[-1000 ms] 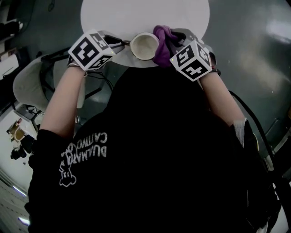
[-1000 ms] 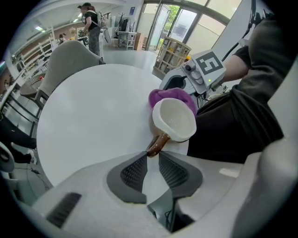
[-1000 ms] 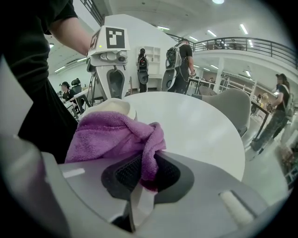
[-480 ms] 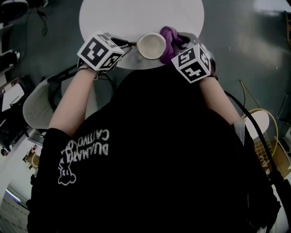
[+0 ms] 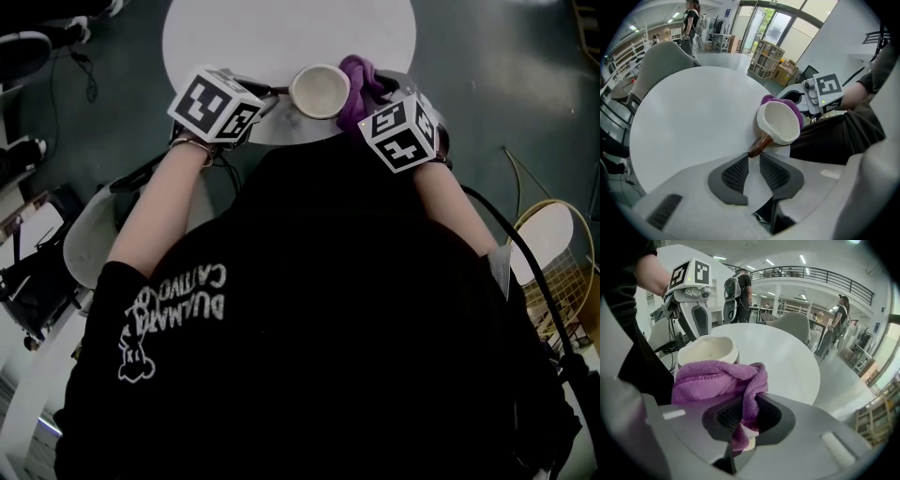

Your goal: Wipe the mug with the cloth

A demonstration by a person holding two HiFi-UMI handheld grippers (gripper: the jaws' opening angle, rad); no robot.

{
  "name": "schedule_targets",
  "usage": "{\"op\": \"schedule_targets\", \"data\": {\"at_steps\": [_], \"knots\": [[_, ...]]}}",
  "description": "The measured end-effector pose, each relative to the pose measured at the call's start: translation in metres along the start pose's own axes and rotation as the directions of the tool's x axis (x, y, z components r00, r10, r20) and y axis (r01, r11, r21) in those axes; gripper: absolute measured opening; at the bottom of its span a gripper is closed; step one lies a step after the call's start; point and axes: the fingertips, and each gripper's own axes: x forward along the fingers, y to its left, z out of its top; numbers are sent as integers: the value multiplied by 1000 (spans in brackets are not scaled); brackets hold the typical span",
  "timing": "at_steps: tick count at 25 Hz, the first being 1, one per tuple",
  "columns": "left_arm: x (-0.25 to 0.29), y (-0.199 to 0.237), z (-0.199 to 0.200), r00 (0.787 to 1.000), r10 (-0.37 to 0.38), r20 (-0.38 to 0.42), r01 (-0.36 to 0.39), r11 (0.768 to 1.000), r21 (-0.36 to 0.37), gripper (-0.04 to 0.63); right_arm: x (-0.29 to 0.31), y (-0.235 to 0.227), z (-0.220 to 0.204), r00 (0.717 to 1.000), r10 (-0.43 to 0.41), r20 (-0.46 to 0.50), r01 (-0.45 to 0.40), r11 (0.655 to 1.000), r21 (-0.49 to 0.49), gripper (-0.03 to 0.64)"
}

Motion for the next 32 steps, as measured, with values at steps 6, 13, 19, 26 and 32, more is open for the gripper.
{"op": "schedule_targets", "data": {"at_steps": [6,13,19,26,32], "knots": [[0,-6,1,1000,-18,7,18,1000,-21,78,-8,1,-7,998,-58,-5,59,997,42,43],[3,-4,-1,999,-33,18,34,998,-60,58,-10,4,-16,994,-102,-24,104,992,75,41],[1,-3,-7,1000,2,3,-2,1000,8,6,-13,8,-19,993,-120,-23,122,983,135,40],[2,-3,0,999,38,14,-39,997,73,6,-13,7,-23,990,-138,-14,139,979,149,40],[3,-5,-1,999,45,-7,-44,992,116,6,-14,9,-25,987,-162,-14,162,975,150,40]]}}
